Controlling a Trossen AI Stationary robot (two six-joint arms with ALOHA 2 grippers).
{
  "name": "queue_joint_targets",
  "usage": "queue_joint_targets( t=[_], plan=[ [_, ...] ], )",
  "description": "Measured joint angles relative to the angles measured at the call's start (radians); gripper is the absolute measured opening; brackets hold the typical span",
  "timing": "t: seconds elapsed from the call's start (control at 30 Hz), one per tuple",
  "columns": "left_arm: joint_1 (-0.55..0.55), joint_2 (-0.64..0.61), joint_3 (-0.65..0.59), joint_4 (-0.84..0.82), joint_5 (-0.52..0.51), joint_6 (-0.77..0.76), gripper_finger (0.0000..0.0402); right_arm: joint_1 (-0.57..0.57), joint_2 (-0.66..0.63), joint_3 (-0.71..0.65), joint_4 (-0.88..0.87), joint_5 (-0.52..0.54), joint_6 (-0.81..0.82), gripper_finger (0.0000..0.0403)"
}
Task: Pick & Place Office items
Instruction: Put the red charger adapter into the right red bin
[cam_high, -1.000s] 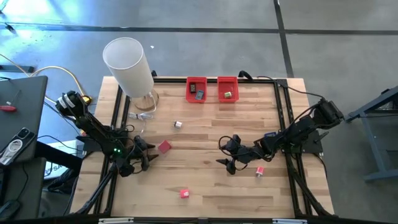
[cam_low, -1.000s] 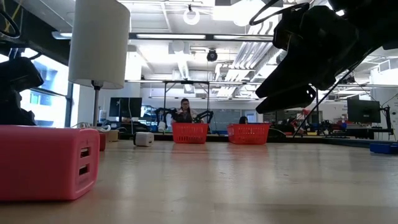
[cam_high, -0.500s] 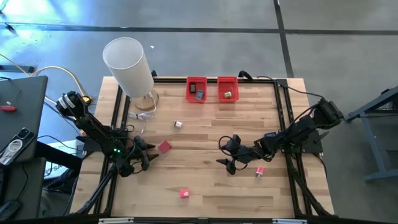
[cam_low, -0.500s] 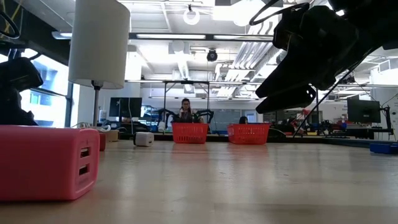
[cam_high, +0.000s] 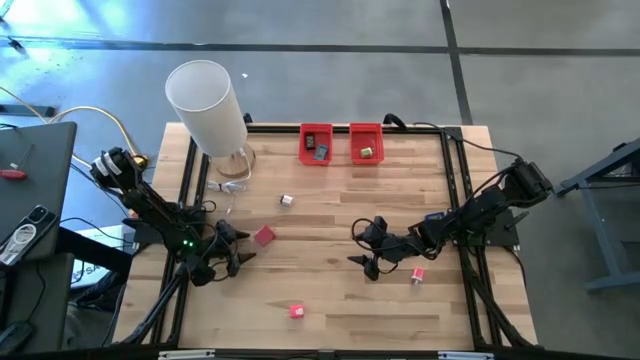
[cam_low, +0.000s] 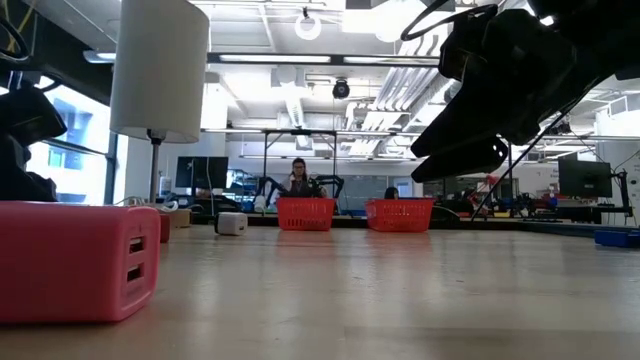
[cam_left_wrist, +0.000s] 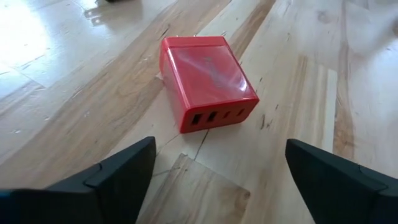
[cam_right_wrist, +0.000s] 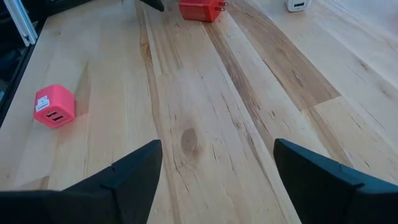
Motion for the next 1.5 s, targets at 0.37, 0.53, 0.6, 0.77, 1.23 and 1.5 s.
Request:
queue_joint_targets(
  t=[0.37, 0.53, 0.6, 0.77, 1.23, 1.5],
  plan=[
    [-0.017, 0.001, -0.003, 0.034, -0.002, 0.139, 0.0357, 0.0, 0.0, 0.0, 0.0, 0.0, 0.007, 0.0298],
    [-0.017, 0.001, -0.003, 0.036, -0.005, 0.162, 0.0357, 0.0, 0.0, 0.0, 0.0, 0.0, 0.007, 0.0298],
    [-0.014, 0.003, -0.003, 0.038, -0.005, 0.163, 0.0357, 0.0, 0.0, 0.0, 0.0, 0.0, 0.007, 0.0298],
    [-0.015, 0.076, 0.0, 0.08, -0.039, 0.114, 0.0357, 0.0, 0.0, 0.0, 0.0, 0.0, 0.007, 0.0298],
    [-0.071, 0.511, -0.001, 0.503, -0.274, 0.193, 0.0357, 0.0, 0.0, 0.0, 0.0, 0.0, 0.007, 0.0298],
    [-0.04, 0.564, 0.005, 0.596, -0.291, 0.236, 0.0358, 0.0, 0.0, 0.0, 0.001, 0.0, 0.007, 0.0298]
  ],
)
